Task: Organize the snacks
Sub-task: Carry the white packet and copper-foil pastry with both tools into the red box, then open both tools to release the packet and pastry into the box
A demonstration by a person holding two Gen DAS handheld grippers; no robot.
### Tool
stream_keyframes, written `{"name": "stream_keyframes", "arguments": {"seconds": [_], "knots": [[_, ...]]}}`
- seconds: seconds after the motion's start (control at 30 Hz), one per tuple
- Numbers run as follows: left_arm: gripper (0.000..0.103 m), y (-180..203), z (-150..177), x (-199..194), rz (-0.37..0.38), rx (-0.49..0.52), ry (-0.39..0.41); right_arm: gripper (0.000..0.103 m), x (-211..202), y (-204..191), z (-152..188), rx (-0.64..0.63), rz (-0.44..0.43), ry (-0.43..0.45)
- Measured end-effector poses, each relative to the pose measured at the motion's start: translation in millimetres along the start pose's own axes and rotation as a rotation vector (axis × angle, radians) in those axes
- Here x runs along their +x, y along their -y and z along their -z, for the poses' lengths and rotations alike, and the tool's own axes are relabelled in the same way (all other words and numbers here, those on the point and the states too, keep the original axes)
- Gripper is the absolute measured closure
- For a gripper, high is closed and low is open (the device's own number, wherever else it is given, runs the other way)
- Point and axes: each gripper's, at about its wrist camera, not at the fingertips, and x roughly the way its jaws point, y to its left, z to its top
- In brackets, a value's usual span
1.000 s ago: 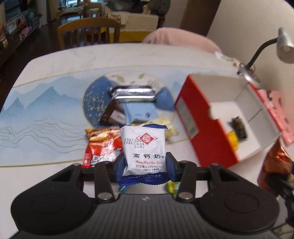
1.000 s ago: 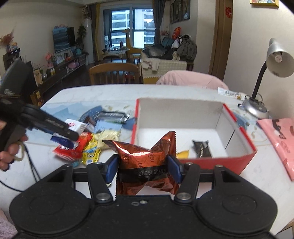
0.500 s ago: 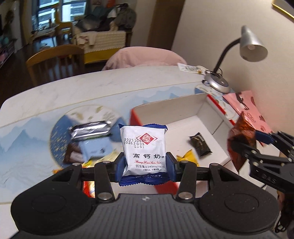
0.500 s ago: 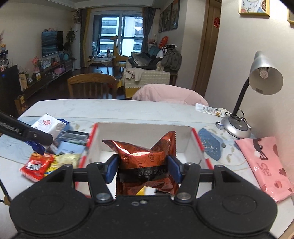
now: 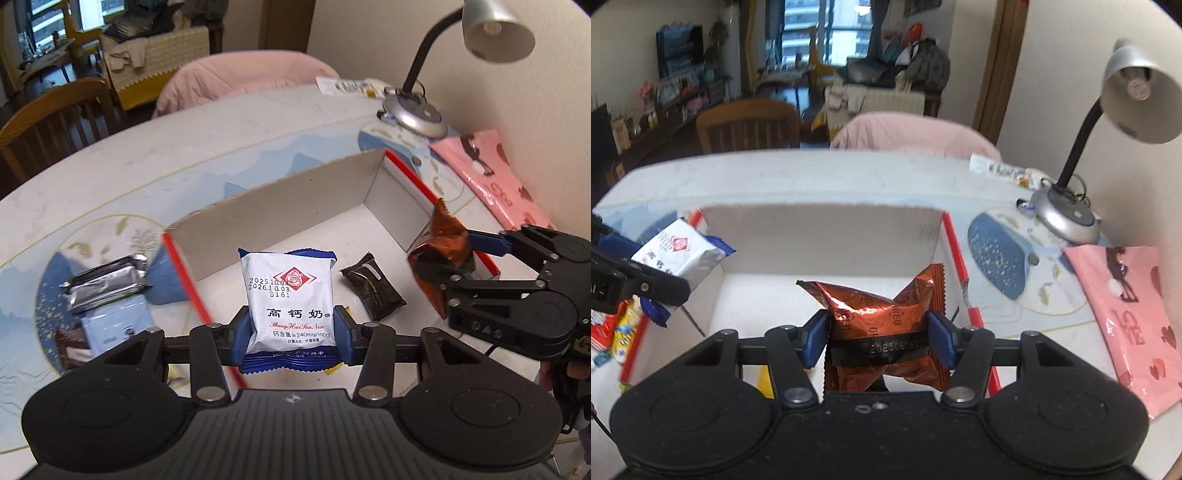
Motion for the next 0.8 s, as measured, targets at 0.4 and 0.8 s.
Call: {"name": "stream_keyframes", "arguments": {"seconds": [0.4, 0.8], "knots": [[0.058, 13, -23, 72, -0.034, 0.039, -0.181, 0.046, 44, -9, 1, -0.122, -0.041, -0.138], [0.056, 23, -20, 96, -0.042, 0.077, -0.291, 0.042, 56, -2, 6, -0.117, -0.052, -0.17]]}}
